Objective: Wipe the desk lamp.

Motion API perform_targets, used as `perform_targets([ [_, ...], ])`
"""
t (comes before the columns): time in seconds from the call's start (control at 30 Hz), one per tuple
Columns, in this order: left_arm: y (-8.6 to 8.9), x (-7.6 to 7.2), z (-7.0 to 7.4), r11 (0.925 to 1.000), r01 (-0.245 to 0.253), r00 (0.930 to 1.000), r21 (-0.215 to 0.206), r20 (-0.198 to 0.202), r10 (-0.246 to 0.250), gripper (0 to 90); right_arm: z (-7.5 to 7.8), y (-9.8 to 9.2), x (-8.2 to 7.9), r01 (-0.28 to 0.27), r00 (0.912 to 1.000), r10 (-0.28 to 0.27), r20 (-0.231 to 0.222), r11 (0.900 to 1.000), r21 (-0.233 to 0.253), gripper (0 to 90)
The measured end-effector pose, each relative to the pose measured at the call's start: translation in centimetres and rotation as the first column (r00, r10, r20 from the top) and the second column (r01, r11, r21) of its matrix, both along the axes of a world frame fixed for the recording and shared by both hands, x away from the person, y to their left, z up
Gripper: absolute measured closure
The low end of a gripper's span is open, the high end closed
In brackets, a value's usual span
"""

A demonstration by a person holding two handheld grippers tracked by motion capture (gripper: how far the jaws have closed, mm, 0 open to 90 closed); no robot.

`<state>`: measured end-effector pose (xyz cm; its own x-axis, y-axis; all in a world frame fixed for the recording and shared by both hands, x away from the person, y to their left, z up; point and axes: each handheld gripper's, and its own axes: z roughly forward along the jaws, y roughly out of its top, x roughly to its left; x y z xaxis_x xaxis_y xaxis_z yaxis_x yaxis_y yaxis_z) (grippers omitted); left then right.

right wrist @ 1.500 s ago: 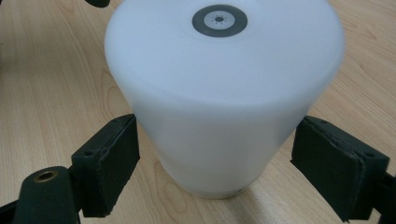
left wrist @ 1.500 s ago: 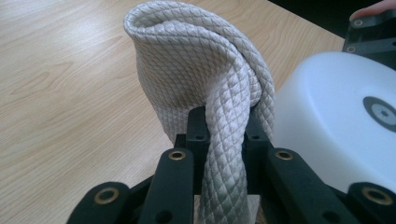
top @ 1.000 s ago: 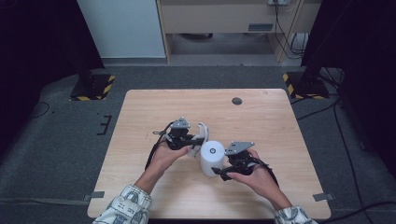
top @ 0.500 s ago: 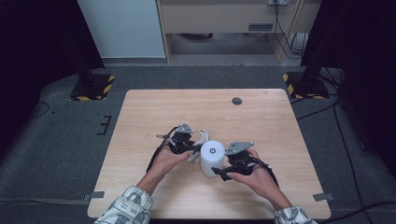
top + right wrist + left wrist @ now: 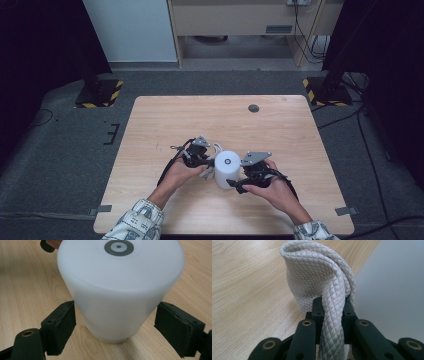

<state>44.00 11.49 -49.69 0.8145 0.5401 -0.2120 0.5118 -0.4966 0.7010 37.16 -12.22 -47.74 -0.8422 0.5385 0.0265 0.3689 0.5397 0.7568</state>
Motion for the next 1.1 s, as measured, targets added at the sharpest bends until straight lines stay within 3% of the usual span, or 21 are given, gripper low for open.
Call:
perform_targets([
  [0.13,0.5,0.1,1.0,0.9984,0.002,1.0,-0.057,0.004,-0.002,77.8,0.0,0.0,0.0,0.002,1.0,-0.002,0.001,1.0,-0.004,17.8],
  [0.23,1.0,0.1,1.7,0.9929,-0.009,1.0,-0.118,0.0,0.009,77.8,0.0,0.1,0.0,0.001,1.0,-0.001,0.002,1.0,-0.003,18.1],
  [0.3,1.1,0.1,1.7,0.9924,-0.011,0.9999,-0.123,-0.004,0.01,77.8,0.0,0.1,0.0,0.002,1.0,-0.002,0.004,1.0,-0.002,18.3],
  [0.53,0.4,0.1,0.3,0.9995,-0.002,0.9999,-0.032,-0.012,0.001,77.8,0.1,0.1,0.0,0.002,1.0,-0.002,0.002,1.0,-0.003,18.2],
  [0.6,0.1,0.0,0.1,1.0,-0.002,1.0,-0.001,0.004,0.002,77.8,0.1,0.2,0.0,0.003,1.0,-0.003,0.003,1.0,-0.003,18.2],
  [0.93,0.4,-0.1,1.1,0.9996,-0.007,0.9997,-0.029,0.024,0.008,77.8,0.3,0.1,0.0,0.004,1.0,-0.004,0.009,1.0,0.006,19.4],
  [1.1,0.2,0.0,0.1,0.9995,0.008,0.9999,0.03,0.012,-0.008,77.8,0.3,0.1,0.0,0.002,0.9999,-0.002,0.012,1.0,0.008,19.5],
])
